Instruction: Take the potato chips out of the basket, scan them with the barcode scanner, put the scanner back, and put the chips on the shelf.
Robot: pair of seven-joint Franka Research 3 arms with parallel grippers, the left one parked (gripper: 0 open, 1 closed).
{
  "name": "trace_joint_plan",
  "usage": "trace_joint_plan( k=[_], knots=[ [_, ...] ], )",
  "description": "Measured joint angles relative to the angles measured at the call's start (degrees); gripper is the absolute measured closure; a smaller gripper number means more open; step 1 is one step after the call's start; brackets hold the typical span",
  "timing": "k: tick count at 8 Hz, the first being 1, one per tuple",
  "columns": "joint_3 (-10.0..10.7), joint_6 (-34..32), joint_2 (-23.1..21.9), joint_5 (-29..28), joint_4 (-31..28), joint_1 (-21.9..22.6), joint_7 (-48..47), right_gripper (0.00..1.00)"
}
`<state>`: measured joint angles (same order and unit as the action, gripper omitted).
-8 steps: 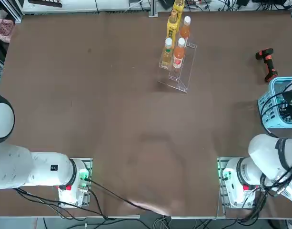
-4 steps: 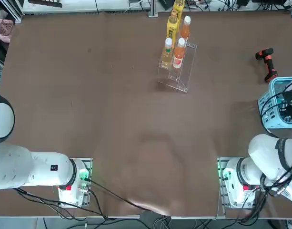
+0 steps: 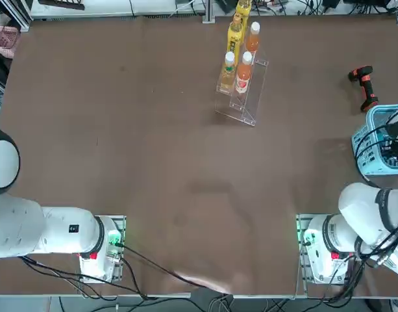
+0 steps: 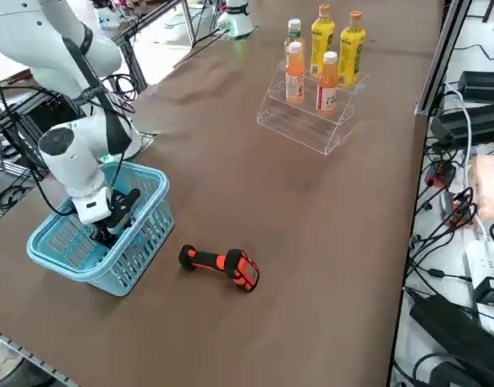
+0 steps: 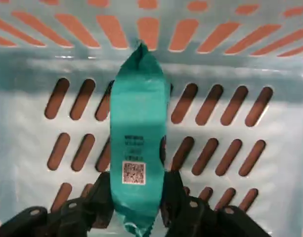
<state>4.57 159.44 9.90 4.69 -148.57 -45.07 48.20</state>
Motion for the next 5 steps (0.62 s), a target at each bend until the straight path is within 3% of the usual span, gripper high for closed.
trace_joint_plan(
  k=[5],
  knots=[
    [-0.6, -6.8, -6.9, 0.0, 0.2, 0.2, 0.0, 0.53]
  ],
)
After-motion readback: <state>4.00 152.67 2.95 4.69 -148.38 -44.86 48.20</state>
